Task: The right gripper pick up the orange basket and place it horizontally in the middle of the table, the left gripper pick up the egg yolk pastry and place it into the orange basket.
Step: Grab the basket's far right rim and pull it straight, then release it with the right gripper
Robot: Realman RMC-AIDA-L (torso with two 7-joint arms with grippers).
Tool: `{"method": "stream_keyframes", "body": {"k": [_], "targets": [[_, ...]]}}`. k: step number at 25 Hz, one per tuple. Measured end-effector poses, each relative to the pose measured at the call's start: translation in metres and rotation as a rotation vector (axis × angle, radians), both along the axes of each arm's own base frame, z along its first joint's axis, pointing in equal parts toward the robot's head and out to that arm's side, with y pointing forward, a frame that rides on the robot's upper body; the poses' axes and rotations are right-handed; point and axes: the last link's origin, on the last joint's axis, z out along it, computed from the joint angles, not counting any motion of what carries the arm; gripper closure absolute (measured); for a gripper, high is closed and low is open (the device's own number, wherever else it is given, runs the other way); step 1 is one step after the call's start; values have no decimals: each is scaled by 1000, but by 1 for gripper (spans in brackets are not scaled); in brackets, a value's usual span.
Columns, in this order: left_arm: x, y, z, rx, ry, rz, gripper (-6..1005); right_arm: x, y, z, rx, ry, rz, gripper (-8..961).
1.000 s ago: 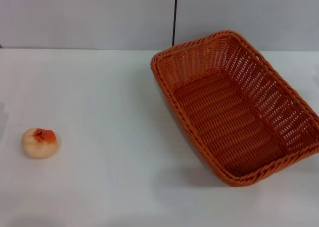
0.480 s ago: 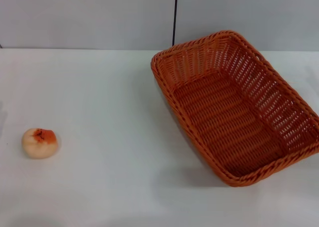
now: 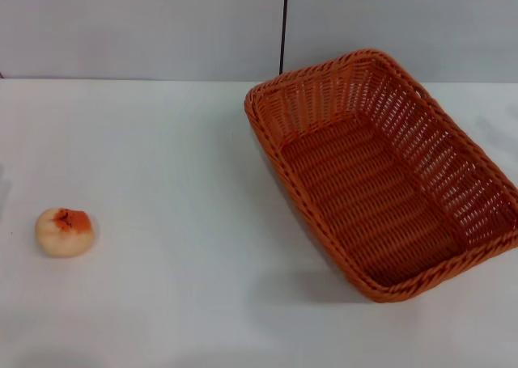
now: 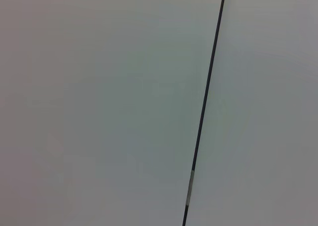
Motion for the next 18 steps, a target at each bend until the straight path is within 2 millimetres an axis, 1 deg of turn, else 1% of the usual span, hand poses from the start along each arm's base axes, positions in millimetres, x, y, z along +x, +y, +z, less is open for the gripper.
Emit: {"method": "stream_keyframes", "body": {"k": [6, 10, 13, 18], "targets": [[0, 3, -3, -13, -2, 10, 209, -25, 17, 15, -299, -114, -142, 153], [0, 4, -4, -16, -6, 13, 211, -40, 29, 22, -504, -175, -230, 153], [-1, 4, -6, -24, -6, 18, 212, -46, 37, 20, -600, -225, -300, 153], [-2, 2, -6, -28, -9, 26, 215, -50, 46, 15, -638, -260, -372, 153]]}}
